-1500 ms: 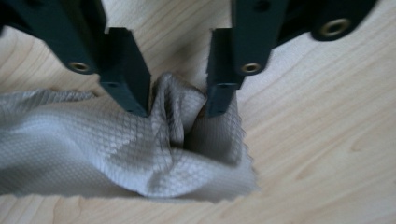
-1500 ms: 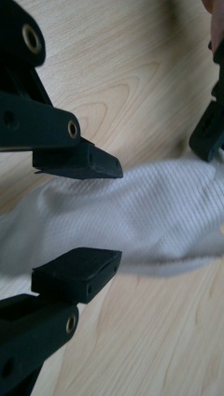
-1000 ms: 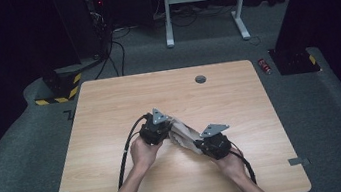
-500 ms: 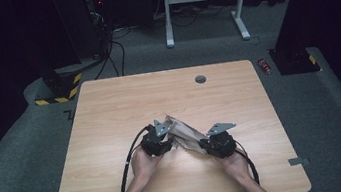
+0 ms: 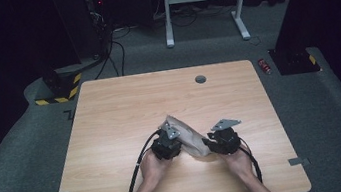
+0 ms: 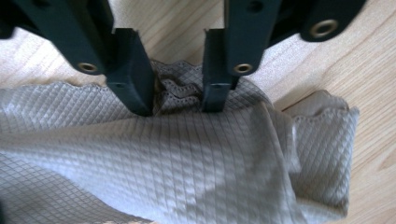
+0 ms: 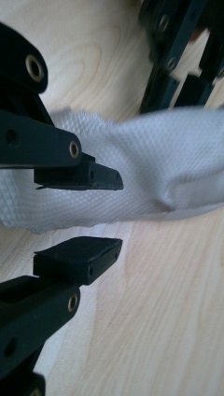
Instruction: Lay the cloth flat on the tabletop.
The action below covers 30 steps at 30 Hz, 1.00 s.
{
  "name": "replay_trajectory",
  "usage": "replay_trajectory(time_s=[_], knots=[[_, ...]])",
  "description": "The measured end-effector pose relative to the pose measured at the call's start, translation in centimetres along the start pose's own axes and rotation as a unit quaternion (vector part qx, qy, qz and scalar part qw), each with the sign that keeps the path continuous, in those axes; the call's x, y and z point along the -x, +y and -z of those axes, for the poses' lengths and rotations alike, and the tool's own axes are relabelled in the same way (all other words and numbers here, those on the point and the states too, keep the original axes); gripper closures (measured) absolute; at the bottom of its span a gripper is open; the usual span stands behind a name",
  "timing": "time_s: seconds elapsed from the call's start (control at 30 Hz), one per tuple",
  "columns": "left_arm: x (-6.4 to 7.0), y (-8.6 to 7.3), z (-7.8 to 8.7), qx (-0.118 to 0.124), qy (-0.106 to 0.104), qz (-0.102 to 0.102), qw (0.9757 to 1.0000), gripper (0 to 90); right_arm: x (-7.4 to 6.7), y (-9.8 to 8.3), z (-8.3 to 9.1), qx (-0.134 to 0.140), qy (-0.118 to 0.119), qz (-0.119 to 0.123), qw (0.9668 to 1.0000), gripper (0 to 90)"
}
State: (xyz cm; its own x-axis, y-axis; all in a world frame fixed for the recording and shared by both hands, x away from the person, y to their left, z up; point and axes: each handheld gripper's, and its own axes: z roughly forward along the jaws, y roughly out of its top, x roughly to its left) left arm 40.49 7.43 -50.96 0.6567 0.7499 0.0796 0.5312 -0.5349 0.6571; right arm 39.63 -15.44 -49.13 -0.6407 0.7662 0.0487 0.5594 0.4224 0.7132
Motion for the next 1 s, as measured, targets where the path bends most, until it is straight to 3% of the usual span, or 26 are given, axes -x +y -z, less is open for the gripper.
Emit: replay_trajectory(time_s=[0.03, 0.1, 0.17, 0.2, 0.23, 0.3, 0.5, 0.63, 0.73, 0.8, 0.83, 0.93, 0.97, 1.0], knots=[[0.0, 0.0, 0.0, 0.0, 0.0, -0.002, 1.0, 65.4, 0.0, 0.0, 0.0, 0.0, 0.0, 0.0, 1.0, 64.6], [0.0, 0.0, 0.0, -0.001, 0.001, -0.013, 0.9999, 75.1, 0.4, 0.0, -1.0, -0.013, 0.002, -0.005, 0.9999, 64.8], [0.0, 0.0, 0.0, -0.002, 0.0, -0.015, 0.9999, 83.8, 0.4, 0.1, -1.6, -0.022, -0.001, 0.0, 0.9997, 71.8], [0.1, 0.2, 0.0, -0.008, 0.002, -0.026, 0.9996, 87.4, 0.4, 0.1, -1.9, -0.028, -0.001, 0.002, 0.9996, 78.3], [0.1, 0.2, 0.0, -0.008, 0.002, -0.026, 0.9996, 88.7, 0.4, 0.1, -1.9, -0.028, -0.001, 0.002, 0.9996, 78.3], [0.2, 0.4, 0.1, -0.014, 0.007, -0.042, 0.999, 89.3, 0.4, 0.1, -2.0, -0.029, -0.003, 0.007, 0.9996, 88.1], [0.0, 0.2, 2.1, -0.003, 0.01, -0.06, 0.9982, 89.9, 1.2, -0.1, 0.4, 0.002, -0.012, -0.001, 0.9999, 89.3], [-0.7, -0.7, 3.7, 0.009, -0.008, -0.047, 0.9988, 89.9, 1.8, -0.7, 1.4, 0.009, -0.007, -0.016, 0.9998, 89.3], [-0.8, -1.0, 3.5, 0.008, -0.026, -0.037, 0.9989, 89.4, 1.9, -1.1, 1.5, 0.006, 0.002, -0.02, 0.9998, 89.3], [-0.6, -1.0, 3.0, 0.003, -0.029, -0.043, 0.9986, 89.5, 1.7, -1.3, 1.1, 0.002, 0.001, -0.017, 0.9999, 89.3], [-0.6, -1.0, 3.0, 0.003, -0.029, -0.043, 0.9986, 89.7, 1.7, -1.3, 1.1, 0.002, 0.001, -0.017, 0.9999, 89.3], [-0.2, -1.0, 4.0, 0.007, -0.015, -0.069, 0.9975, 89.9, 2.0, -1.5, 1.3, 0.006, -0.007, -0.024, 0.9997, 89.4], [-0.2, -1.0, 4.0, 0.007, -0.015, -0.069, 0.9975, 89.9, 2.0, -1.5, 1.3, 0.006, -0.007, -0.024, 0.9997, 89.4], [-0.6, -1.6, 5.0, 0.008, -0.01, -0.069, 0.9975, 89.9, 2.4, -2.1, 1.8, 0.003, -0.013, -0.033, 0.9994, 89.3]])
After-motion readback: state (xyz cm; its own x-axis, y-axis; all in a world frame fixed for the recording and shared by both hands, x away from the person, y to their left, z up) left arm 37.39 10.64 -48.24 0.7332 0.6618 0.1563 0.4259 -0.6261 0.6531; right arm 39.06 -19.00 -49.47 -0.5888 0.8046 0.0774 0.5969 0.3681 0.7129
